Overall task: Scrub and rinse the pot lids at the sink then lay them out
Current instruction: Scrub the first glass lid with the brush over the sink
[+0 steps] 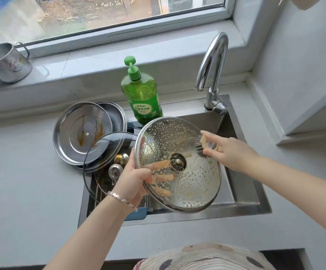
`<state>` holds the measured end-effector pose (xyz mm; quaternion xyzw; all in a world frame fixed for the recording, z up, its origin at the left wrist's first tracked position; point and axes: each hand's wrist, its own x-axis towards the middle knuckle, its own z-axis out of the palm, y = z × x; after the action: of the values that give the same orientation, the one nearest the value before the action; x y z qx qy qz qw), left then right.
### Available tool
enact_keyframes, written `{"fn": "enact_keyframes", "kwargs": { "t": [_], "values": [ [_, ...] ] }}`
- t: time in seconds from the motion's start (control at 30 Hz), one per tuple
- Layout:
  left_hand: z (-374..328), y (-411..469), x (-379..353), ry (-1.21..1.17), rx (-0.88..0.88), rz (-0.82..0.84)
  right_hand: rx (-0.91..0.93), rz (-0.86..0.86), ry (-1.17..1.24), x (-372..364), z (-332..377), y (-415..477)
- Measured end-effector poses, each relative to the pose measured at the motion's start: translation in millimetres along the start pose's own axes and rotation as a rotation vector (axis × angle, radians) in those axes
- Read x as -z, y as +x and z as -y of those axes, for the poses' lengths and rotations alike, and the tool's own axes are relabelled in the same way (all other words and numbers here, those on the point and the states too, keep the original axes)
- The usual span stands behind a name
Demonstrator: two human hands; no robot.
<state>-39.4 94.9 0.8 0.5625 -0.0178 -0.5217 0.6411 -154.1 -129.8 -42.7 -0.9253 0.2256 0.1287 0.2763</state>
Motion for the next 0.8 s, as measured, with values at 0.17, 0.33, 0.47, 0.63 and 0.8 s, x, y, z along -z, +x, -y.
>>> {"fn": "enact_keyframes", "kwargs": {
  "t": [0.17,0.33,0.47,0.63,0.8],
  "values": [
    [11,-2,-10,0.044,0.069,0.04,0.014,-0.091,0.038,-9,20,8],
    [18,4,-16,0.07,0.09,0.037,0.003,-0.182,0.103,-9,42,31],
    [5,2,-7,0.011,0.041,0.007,-0.094,-0.172,0.139,-11,23,27],
    [10,9,-11,0.043,0.056,0.029,-0.145,-0.186,0.304,-9,43,28],
    [10,11,-9,-0.043,0.078,0.083,0.019,-0.165,0.344,0,68,32]
  ]
}}
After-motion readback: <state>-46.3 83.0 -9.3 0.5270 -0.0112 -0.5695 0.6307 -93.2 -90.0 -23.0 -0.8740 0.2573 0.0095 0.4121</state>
